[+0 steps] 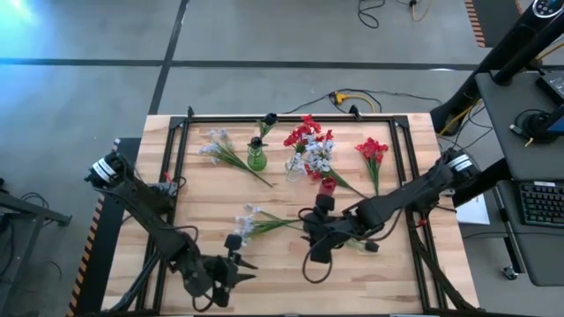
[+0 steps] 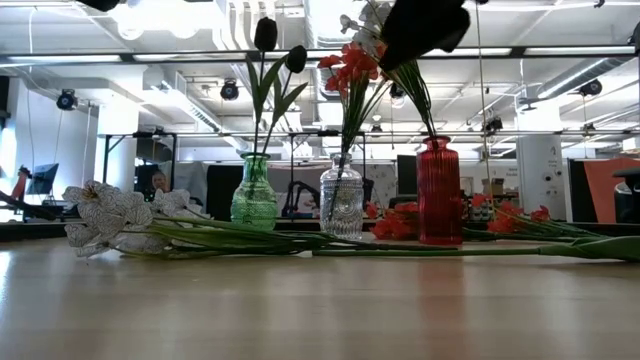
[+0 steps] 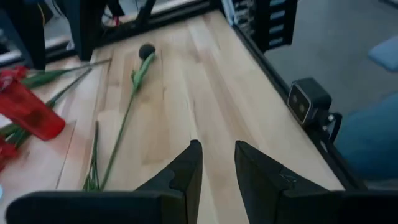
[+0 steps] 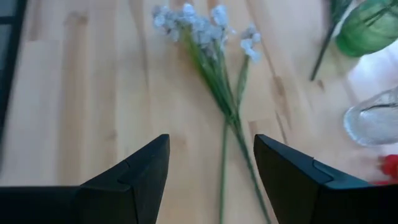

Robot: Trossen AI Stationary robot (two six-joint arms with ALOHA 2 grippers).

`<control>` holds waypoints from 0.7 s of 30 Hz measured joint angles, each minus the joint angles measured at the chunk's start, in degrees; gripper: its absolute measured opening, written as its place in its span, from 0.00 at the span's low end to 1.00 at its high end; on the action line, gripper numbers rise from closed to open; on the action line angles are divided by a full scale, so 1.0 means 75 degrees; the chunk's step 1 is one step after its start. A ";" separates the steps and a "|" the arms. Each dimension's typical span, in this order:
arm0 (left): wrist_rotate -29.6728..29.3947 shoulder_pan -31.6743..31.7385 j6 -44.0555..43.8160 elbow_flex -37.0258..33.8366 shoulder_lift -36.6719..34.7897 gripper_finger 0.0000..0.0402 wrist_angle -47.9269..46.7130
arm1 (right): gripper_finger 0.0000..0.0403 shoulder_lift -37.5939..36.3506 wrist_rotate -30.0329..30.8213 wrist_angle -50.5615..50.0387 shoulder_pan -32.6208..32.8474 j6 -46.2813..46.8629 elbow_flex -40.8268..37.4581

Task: Sort flowers into vase by color
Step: Put the bottom white flowers into the red vase

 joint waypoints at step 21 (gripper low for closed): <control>-0.1625 -0.0067 0.0855 -0.1529 -0.3212 0.19 -0.0880 | 0.56 0.1325 0.1300 -0.0255 -0.0073 -0.0638 0.1653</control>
